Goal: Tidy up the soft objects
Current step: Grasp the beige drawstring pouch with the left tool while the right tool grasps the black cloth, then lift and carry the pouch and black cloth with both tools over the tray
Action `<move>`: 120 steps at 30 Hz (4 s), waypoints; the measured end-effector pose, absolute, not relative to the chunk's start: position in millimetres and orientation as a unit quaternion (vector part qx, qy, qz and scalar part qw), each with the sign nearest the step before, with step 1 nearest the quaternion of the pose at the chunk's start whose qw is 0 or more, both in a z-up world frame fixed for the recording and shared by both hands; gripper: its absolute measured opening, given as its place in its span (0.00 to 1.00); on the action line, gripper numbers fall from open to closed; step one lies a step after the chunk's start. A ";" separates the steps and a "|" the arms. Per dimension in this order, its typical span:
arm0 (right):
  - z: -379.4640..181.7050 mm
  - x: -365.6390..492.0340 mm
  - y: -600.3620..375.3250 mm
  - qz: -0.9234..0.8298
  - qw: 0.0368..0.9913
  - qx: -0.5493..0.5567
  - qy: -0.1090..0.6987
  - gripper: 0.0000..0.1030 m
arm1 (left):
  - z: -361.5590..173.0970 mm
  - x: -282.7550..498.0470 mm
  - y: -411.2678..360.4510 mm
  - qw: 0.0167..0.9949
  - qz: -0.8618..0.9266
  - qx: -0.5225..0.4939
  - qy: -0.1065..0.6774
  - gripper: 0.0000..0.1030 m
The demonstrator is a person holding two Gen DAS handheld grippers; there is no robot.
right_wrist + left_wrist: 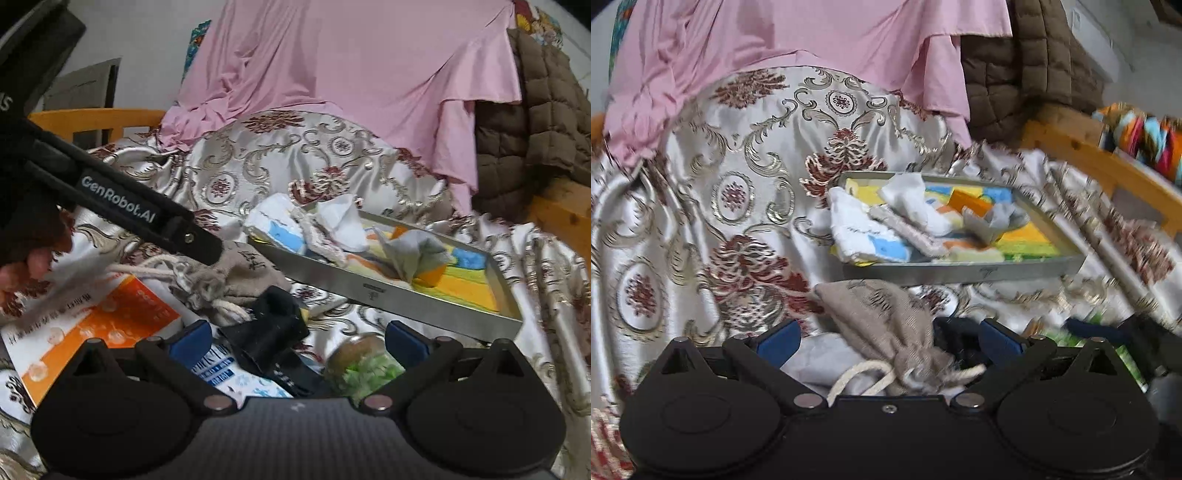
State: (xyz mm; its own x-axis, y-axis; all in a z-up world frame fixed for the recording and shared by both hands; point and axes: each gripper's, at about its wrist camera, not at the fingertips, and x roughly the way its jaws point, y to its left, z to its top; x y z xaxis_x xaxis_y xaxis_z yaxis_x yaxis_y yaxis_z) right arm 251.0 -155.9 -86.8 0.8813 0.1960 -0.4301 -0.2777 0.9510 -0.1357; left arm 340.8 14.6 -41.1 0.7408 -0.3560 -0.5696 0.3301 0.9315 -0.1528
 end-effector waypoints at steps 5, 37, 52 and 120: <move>-85.4 262.6 -154.9 0.143 0.960 -0.081 0.227 0.86 | -43.4 355.5 17.9 0.913 -0.212 -0.080 0.338 0.99; -97.3 282.0 -142.6 0.131 0.945 -0.109 0.278 0.19 | -59.3 369.4 11.7 0.890 -0.213 -0.055 0.400 0.44; -82.5 275.4 -152.3 0.105 0.961 -0.107 0.233 0.02 | -37.2 364.7 22.2 0.903 -0.209 -0.107 0.359 0.39; 6.0 273.8 -286.0 -0.012 0.992 0.055 0.115 0.02 | 17.4 314.1 -48.1 0.911 -0.326 -0.038 0.250 0.38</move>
State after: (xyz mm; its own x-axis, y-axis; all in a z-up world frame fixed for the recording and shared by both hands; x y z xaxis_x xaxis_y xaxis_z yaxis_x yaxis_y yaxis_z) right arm 273.8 -286.0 6.0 0.9731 -0.0108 -0.2301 0.0362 0.9936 0.1067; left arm 314.1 -48.1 17.4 0.6619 -0.6134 -0.4308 0.5749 0.7843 -0.2334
